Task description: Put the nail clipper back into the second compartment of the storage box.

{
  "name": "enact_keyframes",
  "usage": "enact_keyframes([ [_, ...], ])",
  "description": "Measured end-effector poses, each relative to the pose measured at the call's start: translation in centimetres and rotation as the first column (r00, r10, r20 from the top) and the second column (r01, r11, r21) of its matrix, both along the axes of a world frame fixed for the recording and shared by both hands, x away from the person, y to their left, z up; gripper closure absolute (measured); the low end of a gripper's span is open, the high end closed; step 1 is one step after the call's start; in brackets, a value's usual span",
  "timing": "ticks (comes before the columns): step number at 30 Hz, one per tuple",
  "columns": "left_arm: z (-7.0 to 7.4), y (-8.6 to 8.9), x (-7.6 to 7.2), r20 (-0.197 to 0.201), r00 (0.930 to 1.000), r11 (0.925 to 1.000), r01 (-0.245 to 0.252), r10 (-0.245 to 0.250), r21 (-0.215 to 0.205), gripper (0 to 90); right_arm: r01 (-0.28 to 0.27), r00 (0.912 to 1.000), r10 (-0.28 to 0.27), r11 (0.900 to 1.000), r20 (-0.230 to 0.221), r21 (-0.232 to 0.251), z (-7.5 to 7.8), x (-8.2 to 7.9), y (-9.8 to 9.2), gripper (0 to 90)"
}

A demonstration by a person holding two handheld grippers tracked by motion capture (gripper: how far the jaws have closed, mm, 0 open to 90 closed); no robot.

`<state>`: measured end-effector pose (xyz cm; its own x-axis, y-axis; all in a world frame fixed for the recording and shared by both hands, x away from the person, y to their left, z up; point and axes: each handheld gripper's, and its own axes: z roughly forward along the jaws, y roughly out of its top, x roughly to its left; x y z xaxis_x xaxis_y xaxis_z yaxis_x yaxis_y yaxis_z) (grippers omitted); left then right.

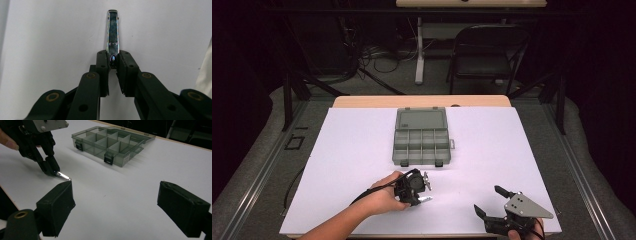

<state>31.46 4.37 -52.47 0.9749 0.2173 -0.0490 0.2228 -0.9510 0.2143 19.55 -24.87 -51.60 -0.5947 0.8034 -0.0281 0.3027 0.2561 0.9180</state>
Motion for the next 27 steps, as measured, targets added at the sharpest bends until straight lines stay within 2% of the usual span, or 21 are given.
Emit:
enact_keyframes([
  [9,0.0,0.2,0.0,-0.003,0.9999,0.9998,-0.013,0.013,-0.014,79.2,0.000,1.0000,-0.001,1.000,0.009,0.003,-0.1,0.1,0.0,13.4],
  [17,0.2,1.1,0.2,0.005,0.9987,0.9971,-0.050,0.050,-0.057,79.8,-0.002,1.0000,0.002,1.000,-0.001,-0.006,0.0,0.0,0.0,13.7],
  [22,0.3,2.0,0.4,0.013,0.9958,0.9893,-0.088,0.091,-0.116,79.9,-0.003,1.0000,0.003,1.000,-0.005,-0.005,0.0,0.1,-0.1,13.7],
  [27,0.6,2.3,0.4,0.024,0.9933,0.9830,-0.109,0.113,-0.148,79.9,0.001,1.0000,-0.001,1.000,-0.003,-0.006,-0.1,0.1,0.0,13.7],
])
